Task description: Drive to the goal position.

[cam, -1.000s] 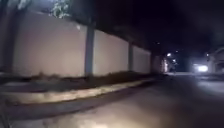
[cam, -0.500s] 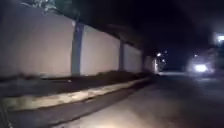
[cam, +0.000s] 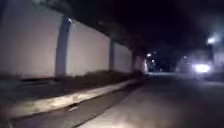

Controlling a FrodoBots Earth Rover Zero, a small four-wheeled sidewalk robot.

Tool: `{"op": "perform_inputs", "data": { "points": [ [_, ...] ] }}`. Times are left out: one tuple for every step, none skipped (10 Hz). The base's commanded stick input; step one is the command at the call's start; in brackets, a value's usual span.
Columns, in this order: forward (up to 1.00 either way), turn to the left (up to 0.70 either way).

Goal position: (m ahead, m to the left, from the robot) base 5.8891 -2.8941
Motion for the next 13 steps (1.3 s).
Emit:
{"op": "perform_inputs", "data": {
  "points": [
    [0.70,-0.35],
    [0.70,-0.35],
    [0.70,-0.35],
    [0.70,-0.35],
    [0.70,-0.35],
    [0.70,-0.35],
    [0.70,-0.35],
    [0.70,-0.35],
    [0.70,-0.35],
    [0.70,-0.35],
    [0.70,-0.35],
    [0.70,-0.35],
    [0.70,-0.35]
  ]
}}
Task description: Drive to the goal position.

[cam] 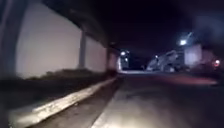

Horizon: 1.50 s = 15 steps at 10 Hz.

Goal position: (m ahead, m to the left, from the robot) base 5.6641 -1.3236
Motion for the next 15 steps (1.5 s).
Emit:
{"op": "perform_inputs", "data": {
  "points": [
    [0.70,-0.15],
    [0.70,0.00],
    [0.70,0.00],
    [0.70,0.00],
    [0.70,0.00],
    [0.70,0.00],
    [0.70,0.00],
    [0.70,0.00],
    [0.70,0.00],
    [0.70,0.00],
    [0.70,-0.05],
    [0.70,-0.23],
    [0.70,-0.35],
    [0.70,-0.35],
    [0.70,-0.35]
  ]
}}
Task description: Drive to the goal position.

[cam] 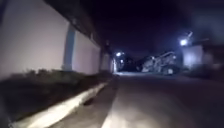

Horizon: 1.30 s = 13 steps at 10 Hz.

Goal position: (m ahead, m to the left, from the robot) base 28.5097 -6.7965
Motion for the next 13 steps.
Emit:
{"op": "perform_inputs", "data": {
  "points": [
    [0.70,-0.35],
    [0.70,-0.35],
    [0.70,-0.35],
    [0.70,-0.35],
    [0.70,-0.35],
    [0.70,-0.35],
    [0.70,-0.35],
    [0.70,-0.35],
    [0.70,-0.35],
    [0.70,-0.35],
    [0.70,-0.35],
    [0.70,-0.35],
    [0.70,-0.35]
  ]
}}
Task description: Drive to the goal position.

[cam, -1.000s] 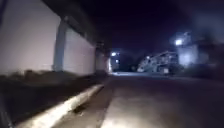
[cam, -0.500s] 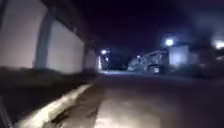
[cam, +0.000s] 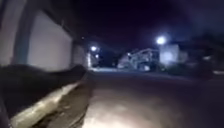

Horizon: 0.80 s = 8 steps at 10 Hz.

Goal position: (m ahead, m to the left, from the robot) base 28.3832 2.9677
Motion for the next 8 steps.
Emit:
{"op": "perform_inputs", "data": {
  "points": [
    [0.70,-0.35],
    [0.70,-0.35],
    [0.70,-0.35],
    [0.70,-0.35],
    [0.70,-0.35],
    [0.70,-0.35],
    [0.70,-0.35],
    [0.70,-0.35]
  ]
}}
